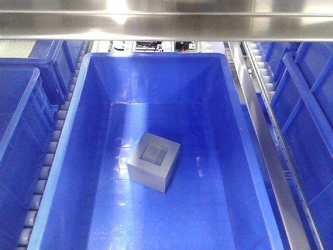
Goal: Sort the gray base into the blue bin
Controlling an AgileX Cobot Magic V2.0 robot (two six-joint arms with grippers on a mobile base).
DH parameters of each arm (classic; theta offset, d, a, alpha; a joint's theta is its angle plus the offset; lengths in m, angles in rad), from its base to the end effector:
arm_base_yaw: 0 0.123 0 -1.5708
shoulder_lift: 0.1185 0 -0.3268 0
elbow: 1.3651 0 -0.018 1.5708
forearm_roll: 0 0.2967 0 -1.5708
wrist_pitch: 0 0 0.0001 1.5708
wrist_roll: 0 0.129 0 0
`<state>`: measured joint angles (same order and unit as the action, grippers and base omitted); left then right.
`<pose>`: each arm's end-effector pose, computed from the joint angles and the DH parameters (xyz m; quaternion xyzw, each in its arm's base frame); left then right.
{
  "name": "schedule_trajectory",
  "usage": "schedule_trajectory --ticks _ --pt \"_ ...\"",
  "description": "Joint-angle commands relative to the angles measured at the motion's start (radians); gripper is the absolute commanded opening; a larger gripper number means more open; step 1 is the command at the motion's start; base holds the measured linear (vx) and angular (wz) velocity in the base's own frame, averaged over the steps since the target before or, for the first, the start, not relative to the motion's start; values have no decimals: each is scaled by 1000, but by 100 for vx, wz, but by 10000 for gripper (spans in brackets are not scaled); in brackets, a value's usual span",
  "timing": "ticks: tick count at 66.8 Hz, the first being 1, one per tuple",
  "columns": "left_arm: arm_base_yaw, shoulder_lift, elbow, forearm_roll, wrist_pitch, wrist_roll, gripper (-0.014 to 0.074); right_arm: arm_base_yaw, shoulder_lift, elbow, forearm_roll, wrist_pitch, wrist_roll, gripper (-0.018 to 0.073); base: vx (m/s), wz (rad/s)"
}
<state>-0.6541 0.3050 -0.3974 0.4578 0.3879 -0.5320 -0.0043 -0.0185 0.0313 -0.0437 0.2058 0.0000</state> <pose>0.1053 -0.0535 0.3062 0.1551 0.7485 -0.1778 0.6198 0.0972 -0.0016 0.1787 -0.0115 0.7519 -0.0189 0.6590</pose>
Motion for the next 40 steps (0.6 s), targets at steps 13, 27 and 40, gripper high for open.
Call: schedule_trajectory --ticks 13,27,40 --pt "-8 6 -24 9 -60 0 -8 -1 -7 6 -9 -79 -12 -5 0 0" --pt "-7 4 -20 6 -61 0 -8 -1 -7 6 -9 -79 -12 -5 0 0" --pt "35 -70 27 -145 -67 48 -8 -1 -7 6 -9 -80 -12 -5 0 0"
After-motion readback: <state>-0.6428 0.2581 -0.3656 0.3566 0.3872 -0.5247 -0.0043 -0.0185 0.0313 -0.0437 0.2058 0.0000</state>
